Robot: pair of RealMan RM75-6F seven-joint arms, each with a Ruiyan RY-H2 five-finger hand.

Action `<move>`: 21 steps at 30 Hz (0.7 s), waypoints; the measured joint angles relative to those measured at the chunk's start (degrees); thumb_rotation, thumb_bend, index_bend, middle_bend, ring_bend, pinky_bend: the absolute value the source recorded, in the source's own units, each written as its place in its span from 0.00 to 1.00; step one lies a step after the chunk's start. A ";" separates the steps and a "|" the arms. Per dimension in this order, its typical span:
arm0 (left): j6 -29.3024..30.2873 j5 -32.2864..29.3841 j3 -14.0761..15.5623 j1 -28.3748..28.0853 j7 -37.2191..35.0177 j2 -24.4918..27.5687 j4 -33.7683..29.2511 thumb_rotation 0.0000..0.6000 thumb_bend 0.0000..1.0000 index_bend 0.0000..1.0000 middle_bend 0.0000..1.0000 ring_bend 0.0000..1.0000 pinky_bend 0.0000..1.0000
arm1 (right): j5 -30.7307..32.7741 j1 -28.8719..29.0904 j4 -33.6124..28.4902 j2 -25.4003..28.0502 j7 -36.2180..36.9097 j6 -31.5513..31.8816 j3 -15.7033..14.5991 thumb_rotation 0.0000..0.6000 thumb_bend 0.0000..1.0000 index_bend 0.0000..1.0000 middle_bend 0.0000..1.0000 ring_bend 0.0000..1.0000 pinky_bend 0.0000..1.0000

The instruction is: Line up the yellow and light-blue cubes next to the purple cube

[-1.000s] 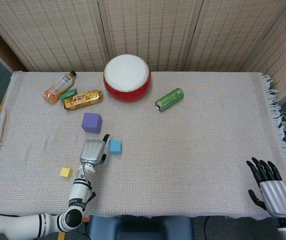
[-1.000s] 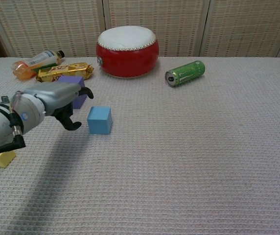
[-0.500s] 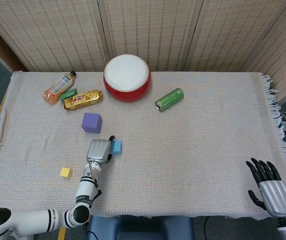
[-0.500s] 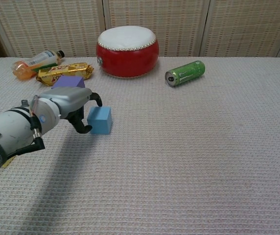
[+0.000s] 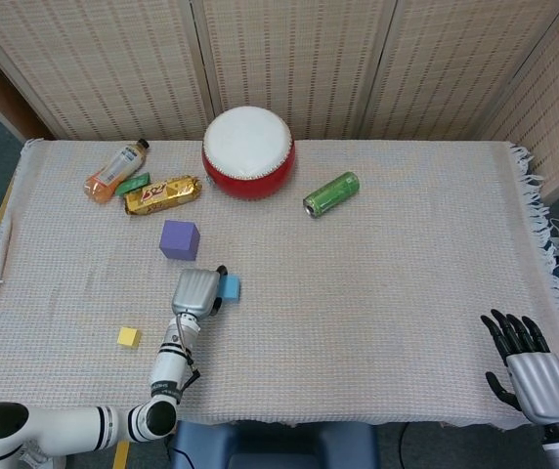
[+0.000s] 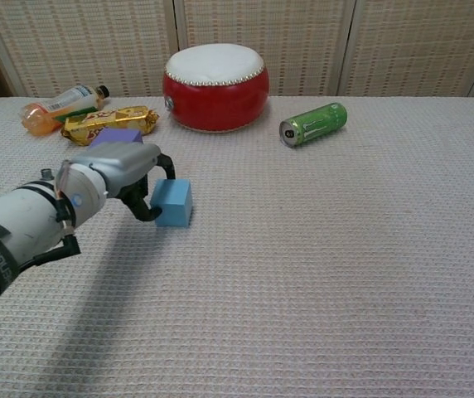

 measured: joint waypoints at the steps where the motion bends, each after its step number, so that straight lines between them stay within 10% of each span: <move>1: 0.20 0.05 0.04 0.16 -0.15 0.68 -0.60 1.00 0.38 0.51 1.00 1.00 1.00 | 0.08 0.01 -0.01 -0.01 -0.04 -0.03 0.00 1.00 0.10 0.00 0.00 0.00 0.00; 21: -10.43 -4.33 1.03 2.17 -10.96 15.73 -2.75 1.00 0.38 0.50 1.00 1.00 1.00 | 0.49 -0.06 -0.79 -0.74 -1.92 -0.07 -0.38 1.00 0.10 0.00 0.00 0.00 0.00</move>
